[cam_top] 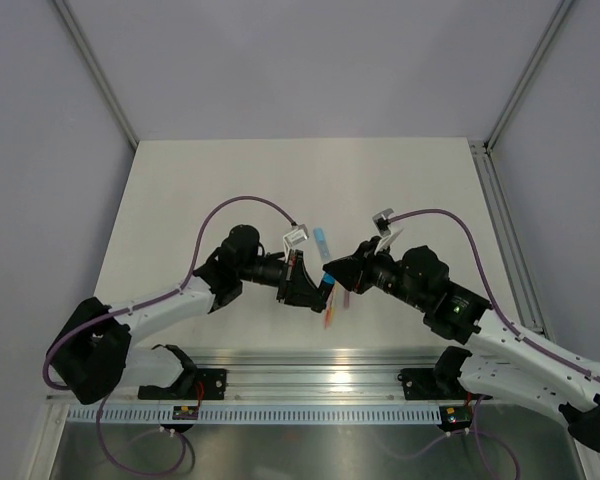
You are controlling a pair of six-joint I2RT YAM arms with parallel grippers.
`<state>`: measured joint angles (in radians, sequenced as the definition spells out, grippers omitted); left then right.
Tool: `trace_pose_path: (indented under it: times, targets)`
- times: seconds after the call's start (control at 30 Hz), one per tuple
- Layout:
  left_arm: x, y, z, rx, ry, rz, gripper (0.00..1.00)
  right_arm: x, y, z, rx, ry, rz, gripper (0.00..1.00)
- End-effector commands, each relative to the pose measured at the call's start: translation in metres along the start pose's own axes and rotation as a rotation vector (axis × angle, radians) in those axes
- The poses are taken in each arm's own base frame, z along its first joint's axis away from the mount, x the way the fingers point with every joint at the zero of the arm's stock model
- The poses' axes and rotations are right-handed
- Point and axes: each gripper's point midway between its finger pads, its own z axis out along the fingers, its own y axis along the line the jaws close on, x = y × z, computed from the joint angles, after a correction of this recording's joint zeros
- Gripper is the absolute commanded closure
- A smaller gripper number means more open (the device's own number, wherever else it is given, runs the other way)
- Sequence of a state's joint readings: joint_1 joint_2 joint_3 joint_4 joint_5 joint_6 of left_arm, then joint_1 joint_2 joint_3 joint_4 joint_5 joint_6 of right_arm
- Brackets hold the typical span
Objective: Insert the pens into the pen caps
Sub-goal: Insert the pen cap onto the pen.
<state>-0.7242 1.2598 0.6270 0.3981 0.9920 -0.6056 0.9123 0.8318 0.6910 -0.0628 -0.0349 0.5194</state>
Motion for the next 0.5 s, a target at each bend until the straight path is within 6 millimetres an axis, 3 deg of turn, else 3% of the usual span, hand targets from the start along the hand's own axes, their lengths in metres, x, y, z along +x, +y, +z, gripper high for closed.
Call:
trace_pose_path:
  times: [0.0,0.47]
  targets:
    - [-0.165,-0.04,-0.026,-0.029,-0.48,0.401,1.0,0.128,-0.001,-0.032,-0.076,0.469,0.087,1.0]
    - [-0.193,-0.028,-0.039,-0.045,-0.523,0.401,1.0,0.164,-0.003,-0.034,-0.133,0.481,0.162,1.0]
